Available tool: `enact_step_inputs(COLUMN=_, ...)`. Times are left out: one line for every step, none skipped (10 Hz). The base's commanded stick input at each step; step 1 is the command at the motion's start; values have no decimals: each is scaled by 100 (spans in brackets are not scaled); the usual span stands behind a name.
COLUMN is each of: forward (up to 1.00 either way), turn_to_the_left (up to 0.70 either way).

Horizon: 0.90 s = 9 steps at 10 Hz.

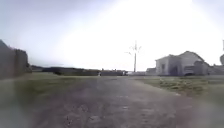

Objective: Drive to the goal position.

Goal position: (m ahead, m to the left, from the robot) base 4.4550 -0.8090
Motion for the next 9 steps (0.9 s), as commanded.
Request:
enact_step_inputs(forward=100, turn_to_the_left=0)
enact_step_inputs(forward=100, turn_to_the_left=0)
enact_step_inputs(forward=100, turn_to_the_left=0)
enact_step_inputs(forward=100, turn_to_the_left=0)
enact_step_inputs(forward=100, turn_to_the_left=0)
enact_step_inputs(forward=100, turn_to_the_left=0)
enact_step_inputs(forward=100, turn_to_the_left=0)
enact_step_inputs(forward=100, turn_to_the_left=0)
enact_step_inputs(forward=100, turn_to_the_left=0)
